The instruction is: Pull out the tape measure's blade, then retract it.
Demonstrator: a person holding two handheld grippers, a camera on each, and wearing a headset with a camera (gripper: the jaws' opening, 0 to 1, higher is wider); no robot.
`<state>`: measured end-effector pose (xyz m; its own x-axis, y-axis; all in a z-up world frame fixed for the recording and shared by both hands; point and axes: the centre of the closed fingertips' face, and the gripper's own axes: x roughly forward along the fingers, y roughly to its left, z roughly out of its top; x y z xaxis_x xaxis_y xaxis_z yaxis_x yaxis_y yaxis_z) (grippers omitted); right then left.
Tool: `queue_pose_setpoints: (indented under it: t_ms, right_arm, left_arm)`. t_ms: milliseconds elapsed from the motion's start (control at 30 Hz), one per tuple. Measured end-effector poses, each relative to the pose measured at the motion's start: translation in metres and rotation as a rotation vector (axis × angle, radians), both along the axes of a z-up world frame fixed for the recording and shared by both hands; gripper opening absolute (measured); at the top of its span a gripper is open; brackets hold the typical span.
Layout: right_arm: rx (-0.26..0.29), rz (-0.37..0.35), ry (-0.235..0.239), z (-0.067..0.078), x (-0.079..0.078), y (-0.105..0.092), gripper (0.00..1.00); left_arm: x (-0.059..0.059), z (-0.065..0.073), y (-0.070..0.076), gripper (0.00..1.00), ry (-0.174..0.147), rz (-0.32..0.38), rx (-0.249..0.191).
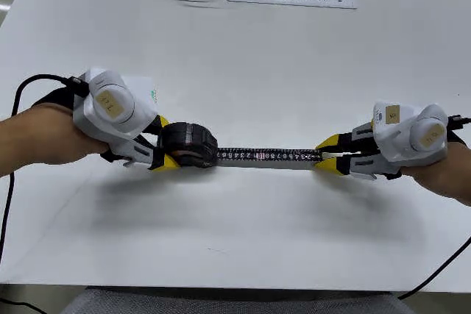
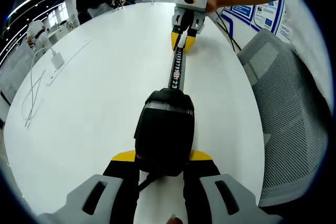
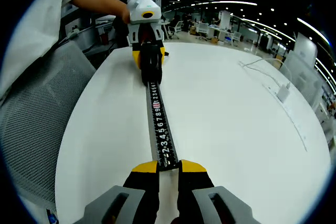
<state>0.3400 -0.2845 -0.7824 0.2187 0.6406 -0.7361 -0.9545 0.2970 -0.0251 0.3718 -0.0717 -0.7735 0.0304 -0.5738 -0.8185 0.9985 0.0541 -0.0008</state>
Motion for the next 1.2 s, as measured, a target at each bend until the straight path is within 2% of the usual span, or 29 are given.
queue_pose_setpoints:
  t_ms: [333, 1200]
  right_arm:
    - [-0.033, 0.004, 0.013, -0.004, -0.006, -0.012, 0.08]
    - [-0.08, -0.009, 0.017, -0.005, -0.009, -0.041, 0.08]
  left_arm:
    - [-0.001, 0.0, 0.0, 0.27, -0.003, -0.009, 0.004]
    - [0.0, 0.0, 0.0, 0.27, -0.002, -0.01, 0.002]
